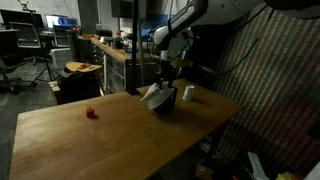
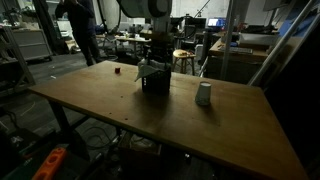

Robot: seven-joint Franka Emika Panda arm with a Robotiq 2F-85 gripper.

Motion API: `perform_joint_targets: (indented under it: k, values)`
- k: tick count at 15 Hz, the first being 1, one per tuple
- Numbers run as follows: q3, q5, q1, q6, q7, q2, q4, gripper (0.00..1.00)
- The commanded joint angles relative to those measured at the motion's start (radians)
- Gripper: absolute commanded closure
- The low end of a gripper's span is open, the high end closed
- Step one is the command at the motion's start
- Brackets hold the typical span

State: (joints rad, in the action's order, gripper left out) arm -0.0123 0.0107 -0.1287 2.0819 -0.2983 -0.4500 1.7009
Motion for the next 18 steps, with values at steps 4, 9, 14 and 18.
perform_joint_targets:
  k: [4,9,14,18]
  values:
    - [0.018,0.011,0.014,-0.048,-0.003,0.087,0.005,0.0]
    - [0.041,0.006,0.052,-0.026,-0.003,0.183,0.105,0.0]
    - [0.073,-0.06,0.116,0.016,-0.039,0.269,0.237,0.0]
    - [0.092,-0.207,0.171,0.056,-0.071,0.296,0.299,0.0]
